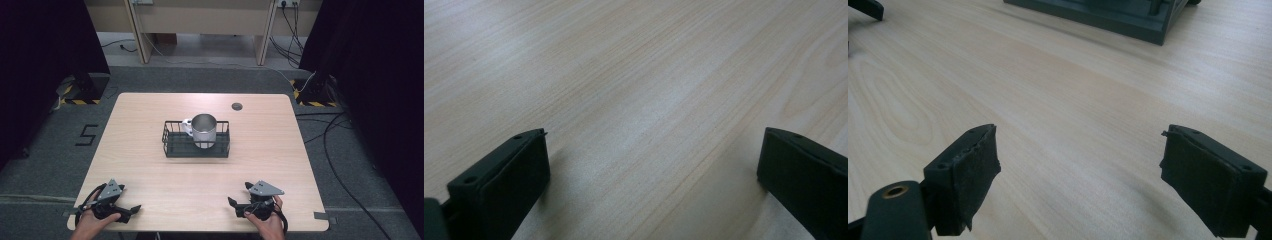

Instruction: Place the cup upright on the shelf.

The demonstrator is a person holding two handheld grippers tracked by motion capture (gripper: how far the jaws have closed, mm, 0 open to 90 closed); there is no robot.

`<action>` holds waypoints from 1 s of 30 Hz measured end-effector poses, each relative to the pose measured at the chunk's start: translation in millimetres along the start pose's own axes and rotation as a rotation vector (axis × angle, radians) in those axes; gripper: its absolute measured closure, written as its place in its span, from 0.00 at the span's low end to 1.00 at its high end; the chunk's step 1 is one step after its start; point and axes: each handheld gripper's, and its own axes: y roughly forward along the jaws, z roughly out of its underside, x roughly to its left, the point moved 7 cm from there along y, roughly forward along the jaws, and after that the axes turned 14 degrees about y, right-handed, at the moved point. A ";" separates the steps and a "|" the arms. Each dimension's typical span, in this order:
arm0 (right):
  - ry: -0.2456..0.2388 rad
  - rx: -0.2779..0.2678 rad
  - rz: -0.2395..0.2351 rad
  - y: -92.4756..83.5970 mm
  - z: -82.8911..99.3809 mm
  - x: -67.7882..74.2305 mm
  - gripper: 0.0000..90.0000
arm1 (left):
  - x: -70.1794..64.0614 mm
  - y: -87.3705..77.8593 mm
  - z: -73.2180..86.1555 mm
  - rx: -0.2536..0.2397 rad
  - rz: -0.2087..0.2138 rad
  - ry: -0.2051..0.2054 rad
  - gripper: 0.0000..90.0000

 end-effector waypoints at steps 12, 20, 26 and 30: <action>-0.024 0.065 0.041 -4.3 15.1 3.3 0.17 | 0.0 0.0 0.0 0.000 0.000 0.000 0.00; -0.058 0.070 0.090 -4.4 25.5 -0.5 0.17 | 0.0 0.0 0.0 0.000 0.000 0.001 0.00; -0.078 0.030 0.093 -3.8 30.6 1.2 0.11 | 0.0 0.0 0.0 0.000 0.000 0.000 0.00; -0.079 0.037 0.084 -4.9 32.3 2.4 0.09 | 0.0 0.0 0.0 0.000 0.000 0.001 0.00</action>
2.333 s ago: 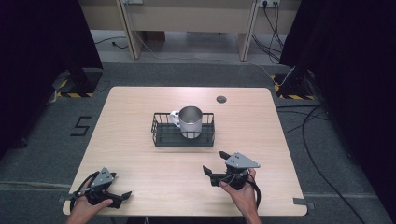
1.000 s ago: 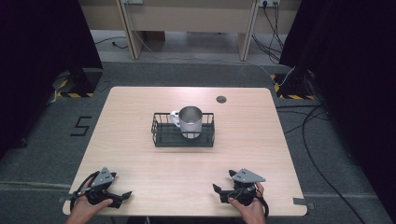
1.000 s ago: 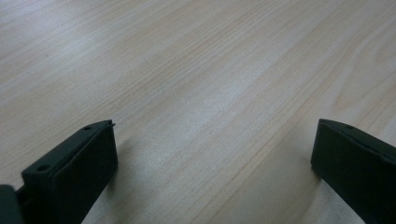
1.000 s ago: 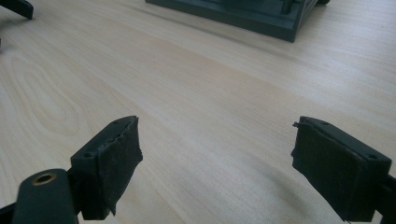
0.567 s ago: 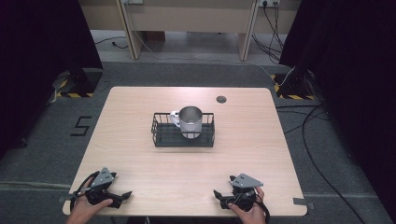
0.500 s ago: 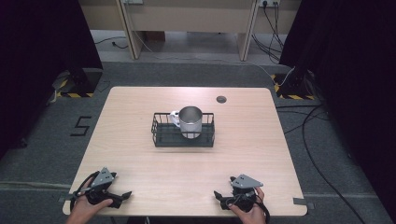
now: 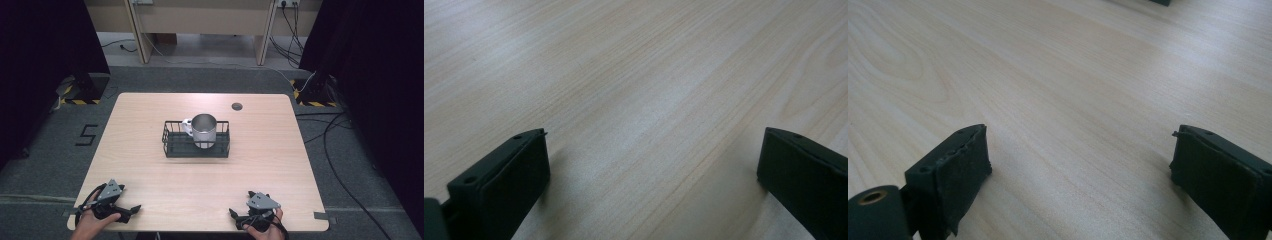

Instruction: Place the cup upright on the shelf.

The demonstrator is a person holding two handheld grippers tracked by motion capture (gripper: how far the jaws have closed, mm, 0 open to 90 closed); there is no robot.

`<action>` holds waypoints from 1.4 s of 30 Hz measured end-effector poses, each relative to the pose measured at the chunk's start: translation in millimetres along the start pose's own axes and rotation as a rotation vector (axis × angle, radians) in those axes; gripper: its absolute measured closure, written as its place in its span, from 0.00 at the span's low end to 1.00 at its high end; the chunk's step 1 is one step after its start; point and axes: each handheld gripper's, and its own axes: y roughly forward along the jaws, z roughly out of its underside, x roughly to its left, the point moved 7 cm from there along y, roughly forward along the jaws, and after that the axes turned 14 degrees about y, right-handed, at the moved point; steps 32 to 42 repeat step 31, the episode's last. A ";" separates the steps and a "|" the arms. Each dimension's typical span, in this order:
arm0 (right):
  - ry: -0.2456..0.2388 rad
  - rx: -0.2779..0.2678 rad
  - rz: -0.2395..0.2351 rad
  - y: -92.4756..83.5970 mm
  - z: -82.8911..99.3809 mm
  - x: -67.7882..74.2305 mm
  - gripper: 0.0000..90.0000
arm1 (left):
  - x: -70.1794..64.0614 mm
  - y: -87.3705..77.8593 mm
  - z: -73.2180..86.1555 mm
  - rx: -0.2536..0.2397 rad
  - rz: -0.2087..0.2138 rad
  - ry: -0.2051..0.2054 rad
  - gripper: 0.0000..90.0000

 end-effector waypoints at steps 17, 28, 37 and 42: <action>-0.011 -0.006 -0.007 0.2 0.5 -0.3 0.09 | 0.0 0.0 0.0 0.000 0.000 0.000 0.00; -0.009 0.000 -0.005 0.2 0.2 -0.1 0.09 | 0.0 0.0 0.0 0.000 0.000 0.000 0.00; -0.006 0.003 -0.002 0.0 0.2 0.4 0.09 | 0.0 0.0 0.0 0.000 0.000 0.000 0.00; -0.006 0.003 -0.002 0.0 0.2 0.4 0.09 | 0.0 0.0 0.0 0.000 0.000 0.000 0.00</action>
